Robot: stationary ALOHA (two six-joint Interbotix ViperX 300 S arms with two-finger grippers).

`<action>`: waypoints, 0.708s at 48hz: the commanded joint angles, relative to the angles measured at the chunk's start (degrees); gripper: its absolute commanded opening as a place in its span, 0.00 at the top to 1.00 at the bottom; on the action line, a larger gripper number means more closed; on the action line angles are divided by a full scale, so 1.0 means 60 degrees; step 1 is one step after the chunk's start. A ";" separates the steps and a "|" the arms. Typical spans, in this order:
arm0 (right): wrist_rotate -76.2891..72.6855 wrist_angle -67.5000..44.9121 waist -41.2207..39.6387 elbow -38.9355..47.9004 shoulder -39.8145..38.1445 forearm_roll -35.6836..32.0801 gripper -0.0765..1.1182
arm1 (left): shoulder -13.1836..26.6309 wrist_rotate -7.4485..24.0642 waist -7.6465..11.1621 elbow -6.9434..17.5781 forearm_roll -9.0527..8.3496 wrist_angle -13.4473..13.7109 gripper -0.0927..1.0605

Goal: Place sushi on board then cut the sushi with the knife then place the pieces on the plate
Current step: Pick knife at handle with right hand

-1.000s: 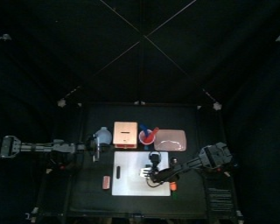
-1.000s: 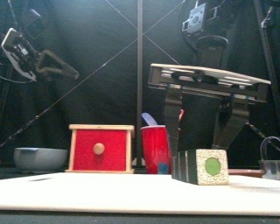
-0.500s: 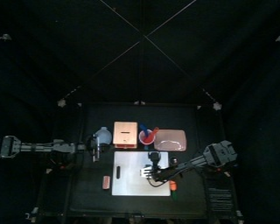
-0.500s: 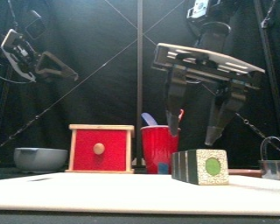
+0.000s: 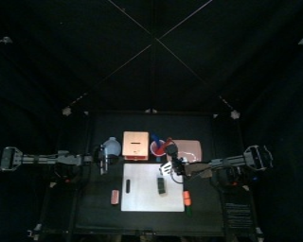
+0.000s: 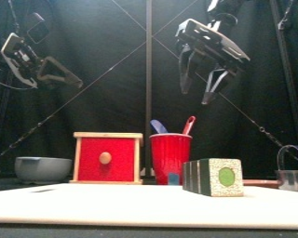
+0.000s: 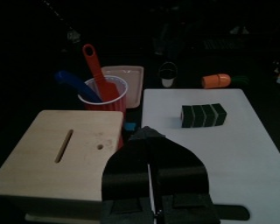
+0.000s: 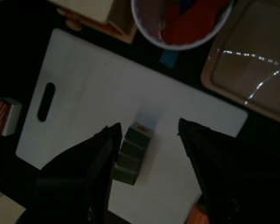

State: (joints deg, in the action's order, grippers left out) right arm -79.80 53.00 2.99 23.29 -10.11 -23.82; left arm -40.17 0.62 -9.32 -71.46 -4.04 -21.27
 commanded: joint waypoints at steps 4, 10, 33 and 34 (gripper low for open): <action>0.2285 -0.0015 -0.1377 -0.0220 -0.0952 0.0952 0.20 | 0.0015 0.0000 -0.0044 0.0117 0.0132 -0.0029 0.93; 0.4189 0.0000 -0.2388 -0.0425 -0.1304 0.1729 0.20 | 0.0015 0.0015 -0.0044 0.0117 0.0293 -0.0029 0.93; 1.1162 0.0996 -0.6108 -0.1772 -0.0791 0.5991 0.20 | 0.0015 0.0000 -0.0132 0.0117 0.0322 -0.0029 0.93; 1.1440 0.1099 -0.6211 -0.1831 -0.0703 0.6211 0.20 | 0.0015 0.0000 -0.0132 0.0103 0.0308 -0.0029 0.93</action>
State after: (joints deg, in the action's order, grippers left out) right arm -15.21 58.45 -31.90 14.94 -14.59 9.32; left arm -40.17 0.62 -9.93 -71.46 -2.11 -21.18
